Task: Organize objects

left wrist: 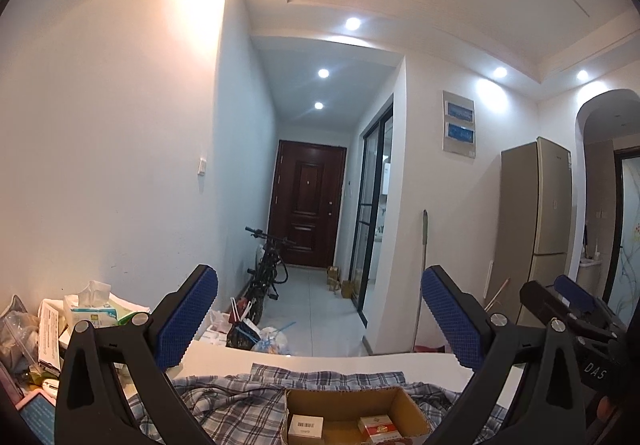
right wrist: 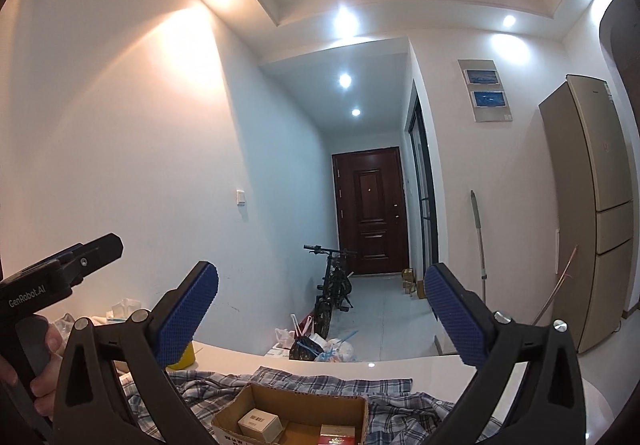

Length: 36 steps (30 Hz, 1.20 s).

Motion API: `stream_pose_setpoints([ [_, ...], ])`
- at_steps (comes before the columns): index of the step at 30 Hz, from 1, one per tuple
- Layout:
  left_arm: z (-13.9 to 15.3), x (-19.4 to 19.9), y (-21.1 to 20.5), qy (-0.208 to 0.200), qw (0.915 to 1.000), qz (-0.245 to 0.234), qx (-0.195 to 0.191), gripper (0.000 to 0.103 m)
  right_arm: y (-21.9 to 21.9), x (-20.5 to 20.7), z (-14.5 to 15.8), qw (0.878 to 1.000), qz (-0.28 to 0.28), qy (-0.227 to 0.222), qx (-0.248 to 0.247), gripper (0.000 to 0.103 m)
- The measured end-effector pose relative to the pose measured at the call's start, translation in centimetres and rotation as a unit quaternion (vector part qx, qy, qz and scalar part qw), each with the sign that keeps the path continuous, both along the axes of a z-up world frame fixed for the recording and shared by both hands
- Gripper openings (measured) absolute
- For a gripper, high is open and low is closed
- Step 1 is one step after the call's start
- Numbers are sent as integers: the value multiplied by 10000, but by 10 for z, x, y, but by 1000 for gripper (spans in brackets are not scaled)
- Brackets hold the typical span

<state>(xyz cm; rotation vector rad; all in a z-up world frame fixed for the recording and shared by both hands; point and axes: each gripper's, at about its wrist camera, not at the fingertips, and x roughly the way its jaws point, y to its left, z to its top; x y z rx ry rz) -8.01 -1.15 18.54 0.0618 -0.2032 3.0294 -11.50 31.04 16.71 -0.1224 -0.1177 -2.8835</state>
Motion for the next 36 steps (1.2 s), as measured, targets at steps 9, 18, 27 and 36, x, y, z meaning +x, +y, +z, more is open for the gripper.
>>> stream_pose_setpoints([
  [9, 0, 9, -4, 57, 10000, -22, -26, 103, 0, -1, 1, 9999, 105, -13, 66, 103],
  [18, 4, 22, -3, 187, 9998, -51, -64, 103, -2, 15, 11, 9988, 384, -25, 315, 103],
  [27, -6, 28, 9, -15, 9994, -68, -332, 103, 0, 4, 13, 9960, 580, -617, 276, 103],
  [36, -26, 40, -7, -175, 9998, -24, -41, 103, -6, 12, -1, 9936, 544, -868, 470, 103],
])
